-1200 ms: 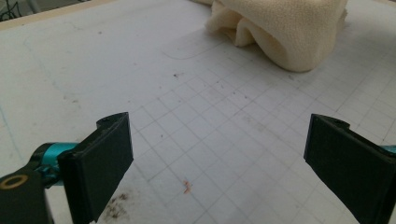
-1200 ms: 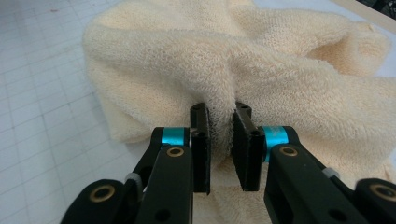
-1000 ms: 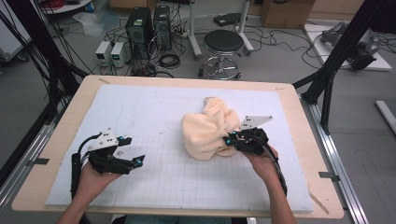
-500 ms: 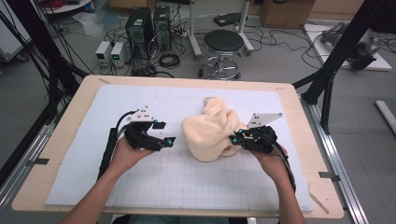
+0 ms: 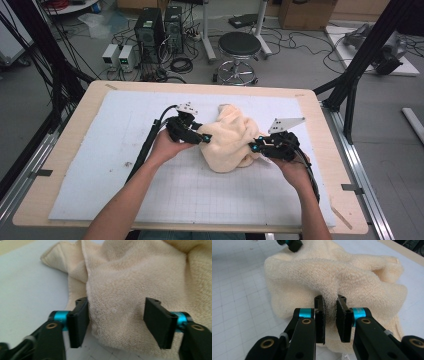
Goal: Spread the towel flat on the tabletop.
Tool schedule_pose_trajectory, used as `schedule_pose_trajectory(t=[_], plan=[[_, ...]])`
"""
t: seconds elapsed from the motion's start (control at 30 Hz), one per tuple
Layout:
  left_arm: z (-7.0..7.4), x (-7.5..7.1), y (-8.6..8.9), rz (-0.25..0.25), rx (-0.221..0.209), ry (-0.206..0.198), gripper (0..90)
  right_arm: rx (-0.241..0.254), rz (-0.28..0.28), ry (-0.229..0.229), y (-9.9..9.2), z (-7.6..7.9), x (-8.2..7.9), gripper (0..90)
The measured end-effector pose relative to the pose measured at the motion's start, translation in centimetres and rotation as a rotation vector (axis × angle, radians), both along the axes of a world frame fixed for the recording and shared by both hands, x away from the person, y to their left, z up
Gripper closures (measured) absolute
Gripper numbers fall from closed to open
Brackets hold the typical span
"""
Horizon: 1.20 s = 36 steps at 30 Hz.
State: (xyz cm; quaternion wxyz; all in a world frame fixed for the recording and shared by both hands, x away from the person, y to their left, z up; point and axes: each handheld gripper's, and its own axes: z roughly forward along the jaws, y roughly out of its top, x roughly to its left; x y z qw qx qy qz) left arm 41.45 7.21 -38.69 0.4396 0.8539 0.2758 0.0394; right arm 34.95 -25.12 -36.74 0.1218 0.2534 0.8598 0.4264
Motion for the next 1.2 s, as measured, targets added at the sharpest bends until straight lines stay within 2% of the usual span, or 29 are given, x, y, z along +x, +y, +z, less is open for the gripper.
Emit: schedule_pose_trajectory(t=[0.03, 0.07, 0.13, 0.17, 0.4, 0.5, 0.6, 0.77, 0.83, 0.93, 0.97, 1.03, 1.1, 1.13, 1.17, 1.2], plan=[[-0.4, 0.1, -0.2, -0.013, 0.018, 0.009, 62.2, 0.001, -0.001, 0.02, 0.0, -0.3, 0.2, 79.6], [-0.6, 0.0, -0.3, -0.022, 0.02, 0.017, 62.2, 0.001, -0.001, 0.02, 0.0, -0.3, 0.2, 79.6], [-0.8, 0.0, -0.2, -0.033, 0.022, 0.022, 75.4, -0.001, 0.003, 0.025, 0.0, -0.5, 0.5, 79.6], [-0.7, -0.1, 0.1, -0.016, 0.006, 0.016, 82.8, -0.004, 0.005, 0.032, 0.1, -0.7, 0.6, 79.6], [1.4, -1.2, 4.0, 0.038, -0.081, -0.022, 85.3, 0.016, 0.019, 0.034, 0.8, -0.4, 0.9, 79.7], [2.8, -2.3, 5.8, 0.062, -0.101, -0.066, 85.3, 0.028, 0.037, 0.016, 1.9, 0.5, 1.0, 79.8], [4.4, -3.8, 7.9, 0.08, -0.089, -0.126, 85.3, 0.03, 0.069, 0.0, 3.4, 1.6, 1.1, 80.0], [6.4, -6.7, 11.9, 0.127, -0.078, -0.187, 85.2, 0.025, 0.131, -0.024, 6.6, 3.8, 1.2, 81.5], [6.8, -7.7, 13.8, 0.155, -0.081, -0.197, 85.2, 0.017, 0.166, -0.032, 7.9, 4.5, 1.0, 81.6], [6.6, -9.1, 16.5, 0.191, -0.082, -0.188, 85.2, 0.018, 0.215, -0.022, 9.9, 4.8, 0.6, 81.7], [6.4, -9.6, 17.3, 0.196, -0.082, -0.187, 85.2, 0.021, 0.251, -0.009, 11.2, 4.5, 0.1, 81.7], [5.8, -10.6, 18.4, 0.209, -0.086, -0.176, 85.2, 0.018, 0.272, -0.005, 11.9, 4.3, -0.1, 81.7], [4.7, -11.6, 19.1, 0.206, -0.094, -0.154, 85.2, 0.016, 0.303, 0.02, 13.0, 3.5, -0.6, 81.7], [3.9, -11.9, 19.3, 0.197, -0.091, -0.138, 84.9, 0.001, 0.327, 0.049, 13.7, 2.3, -1.2, 81.6], [3.1, -12.2, 19.4, 0.188, -0.078, -0.121, 84.9, 0.001, 0.327, 0.049, 13.7, 2.3, -1.2, 81.6], [2.3, -12.4, 19.5, 0.182, -0.074, -0.102, 84.4, -0.017, 0.334, 0.064, 13.9, 1.7, -1.5, 81.3]])
